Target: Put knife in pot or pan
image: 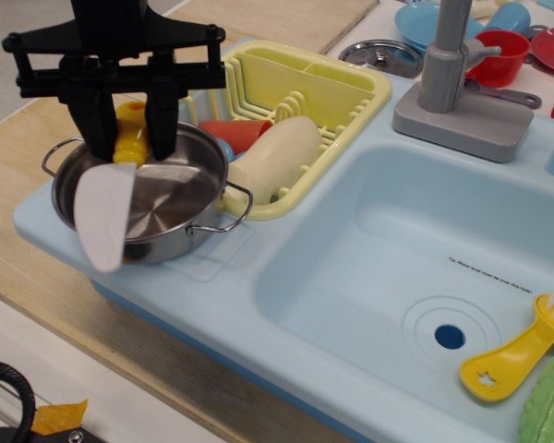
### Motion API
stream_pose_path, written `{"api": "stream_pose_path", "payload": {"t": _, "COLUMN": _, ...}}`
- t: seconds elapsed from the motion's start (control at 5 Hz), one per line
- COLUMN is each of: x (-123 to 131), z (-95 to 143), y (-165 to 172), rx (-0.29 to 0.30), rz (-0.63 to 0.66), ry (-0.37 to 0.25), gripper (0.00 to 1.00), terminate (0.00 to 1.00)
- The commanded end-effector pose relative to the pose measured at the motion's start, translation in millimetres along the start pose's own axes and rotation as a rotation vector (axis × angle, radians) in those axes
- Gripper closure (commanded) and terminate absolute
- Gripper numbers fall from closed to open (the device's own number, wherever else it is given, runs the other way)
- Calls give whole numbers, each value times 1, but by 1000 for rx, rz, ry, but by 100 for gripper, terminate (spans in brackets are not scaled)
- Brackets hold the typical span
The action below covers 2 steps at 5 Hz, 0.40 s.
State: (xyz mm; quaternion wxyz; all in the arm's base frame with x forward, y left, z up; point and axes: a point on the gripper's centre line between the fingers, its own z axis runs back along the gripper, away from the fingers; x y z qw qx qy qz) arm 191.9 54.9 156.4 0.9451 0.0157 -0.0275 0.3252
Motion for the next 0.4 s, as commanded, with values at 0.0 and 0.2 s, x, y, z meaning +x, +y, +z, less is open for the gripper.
{"api": "stream_pose_path", "payload": {"t": 0.0, "x": 7, "z": -6, "y": 1, "rx": -39, "rz": -39, "ry": 16, "gripper": 0, "terminate": 0}}
{"api": "stream_pose_path", "payload": {"t": 0.2, "x": 7, "z": -6, "y": 1, "rx": -39, "rz": -39, "ry": 16, "gripper": 0, "terminate": 100}}
